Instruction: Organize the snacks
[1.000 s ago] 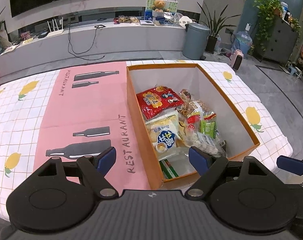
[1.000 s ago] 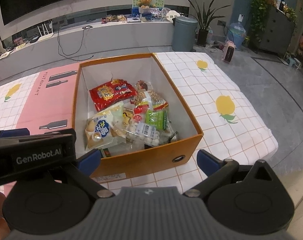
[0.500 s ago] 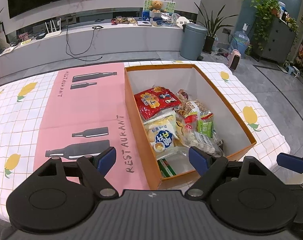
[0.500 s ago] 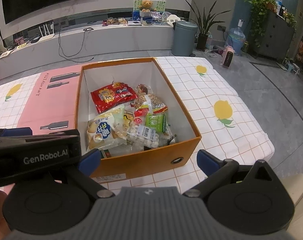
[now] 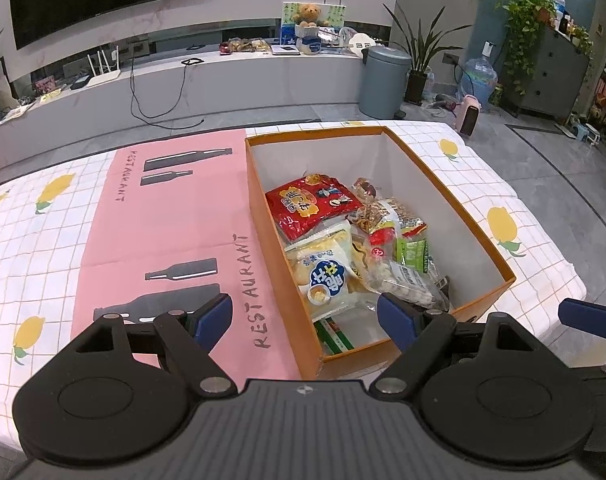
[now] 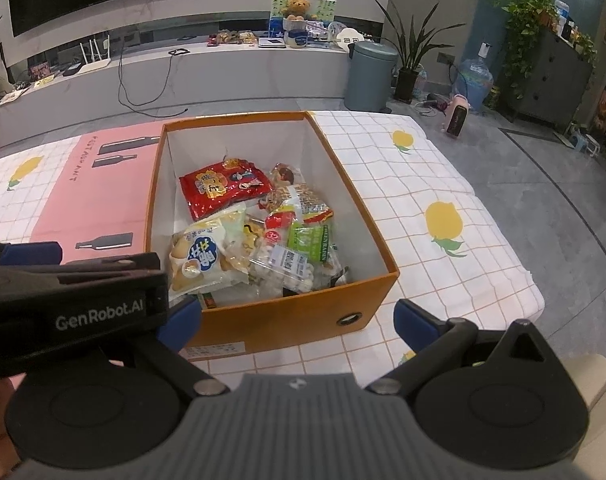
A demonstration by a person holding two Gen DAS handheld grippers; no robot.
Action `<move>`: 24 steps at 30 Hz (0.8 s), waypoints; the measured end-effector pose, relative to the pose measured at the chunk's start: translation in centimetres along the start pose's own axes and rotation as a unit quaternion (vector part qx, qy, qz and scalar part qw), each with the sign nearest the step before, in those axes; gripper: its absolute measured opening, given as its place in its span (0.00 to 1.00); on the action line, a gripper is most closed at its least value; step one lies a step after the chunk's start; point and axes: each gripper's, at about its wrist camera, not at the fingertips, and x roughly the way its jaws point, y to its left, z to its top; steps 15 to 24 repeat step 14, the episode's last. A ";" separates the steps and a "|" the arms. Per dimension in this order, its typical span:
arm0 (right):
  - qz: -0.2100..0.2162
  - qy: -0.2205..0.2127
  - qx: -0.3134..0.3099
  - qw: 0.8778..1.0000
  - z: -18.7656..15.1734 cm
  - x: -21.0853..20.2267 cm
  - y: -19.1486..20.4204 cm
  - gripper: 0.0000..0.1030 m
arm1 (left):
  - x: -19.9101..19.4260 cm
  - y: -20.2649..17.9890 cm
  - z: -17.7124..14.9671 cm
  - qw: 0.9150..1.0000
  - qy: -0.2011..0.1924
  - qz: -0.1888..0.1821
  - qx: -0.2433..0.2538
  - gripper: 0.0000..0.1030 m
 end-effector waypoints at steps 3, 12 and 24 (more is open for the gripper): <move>-0.002 -0.001 -0.002 1.000 0.0 -0.1 0.0 0.97 | 0.1 0.0 0.0 1.000 -0.001 0.000 0.001 0.93; -0.002 -0.004 -0.001 1.000 0.0 -0.1 0.0 0.97 | 0.1 0.1 -0.1 1.000 -0.001 0.002 -0.005 0.93; 0.000 -0.004 0.001 1.000 0.0 -0.1 0.0 0.97 | 0.1 0.2 -0.1 1.000 -0.003 0.002 -0.006 0.93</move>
